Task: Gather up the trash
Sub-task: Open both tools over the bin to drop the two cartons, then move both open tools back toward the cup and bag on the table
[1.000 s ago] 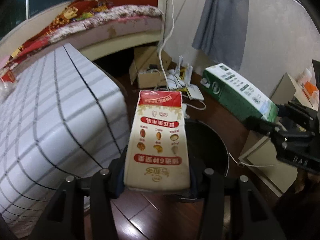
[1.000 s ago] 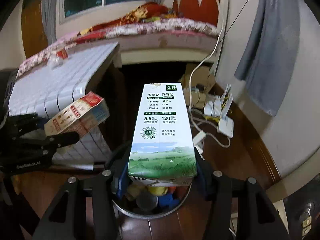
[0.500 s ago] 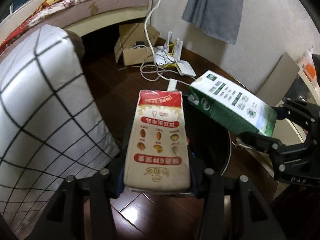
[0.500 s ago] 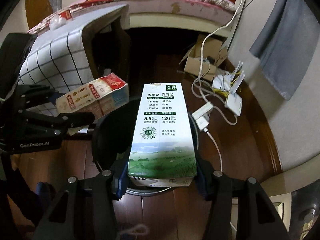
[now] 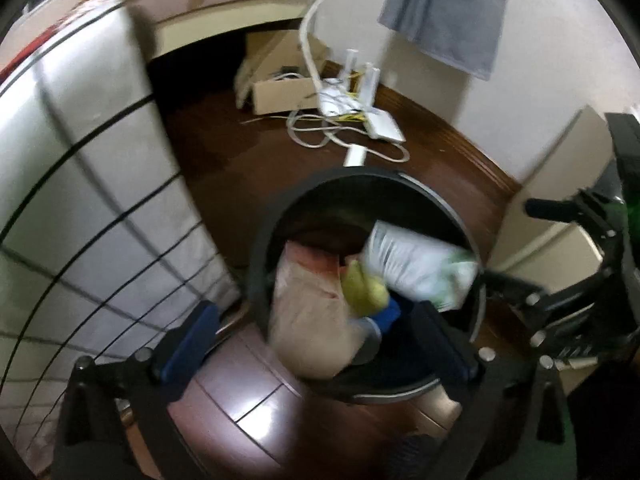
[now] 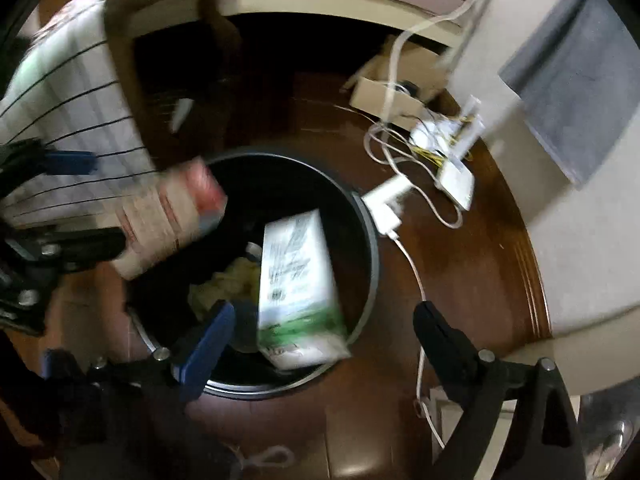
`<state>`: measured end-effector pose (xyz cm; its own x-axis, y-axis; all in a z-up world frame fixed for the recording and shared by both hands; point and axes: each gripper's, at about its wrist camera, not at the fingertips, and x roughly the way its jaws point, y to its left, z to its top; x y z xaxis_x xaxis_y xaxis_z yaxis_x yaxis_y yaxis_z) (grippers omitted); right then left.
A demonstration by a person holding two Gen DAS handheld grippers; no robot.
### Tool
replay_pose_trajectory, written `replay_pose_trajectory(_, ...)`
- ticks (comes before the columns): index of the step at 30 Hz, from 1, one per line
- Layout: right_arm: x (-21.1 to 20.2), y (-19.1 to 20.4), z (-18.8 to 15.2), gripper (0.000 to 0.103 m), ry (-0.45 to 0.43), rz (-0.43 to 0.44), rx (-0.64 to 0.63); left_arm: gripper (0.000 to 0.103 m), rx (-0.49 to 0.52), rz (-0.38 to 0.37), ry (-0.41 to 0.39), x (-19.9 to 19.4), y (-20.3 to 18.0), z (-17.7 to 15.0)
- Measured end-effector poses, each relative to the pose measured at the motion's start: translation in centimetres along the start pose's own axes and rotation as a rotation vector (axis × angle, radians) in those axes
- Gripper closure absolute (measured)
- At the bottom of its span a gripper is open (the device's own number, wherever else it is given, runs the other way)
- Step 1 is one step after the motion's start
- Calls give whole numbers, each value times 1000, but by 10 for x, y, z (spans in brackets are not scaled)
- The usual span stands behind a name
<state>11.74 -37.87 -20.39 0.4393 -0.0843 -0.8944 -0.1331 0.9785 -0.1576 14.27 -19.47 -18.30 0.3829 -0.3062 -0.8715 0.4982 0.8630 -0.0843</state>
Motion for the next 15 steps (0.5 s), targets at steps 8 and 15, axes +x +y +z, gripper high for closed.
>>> replay_pose_trajectory(8, -2, -14, -1, 1, 7, -42, 63, 3, -25, 60, -31, -7, 10, -8)
replay_pose_trajectory(15, -9, -9, 3, 1, -17, -37, 58, 3, -19, 65, -61, -18, 13, -7)
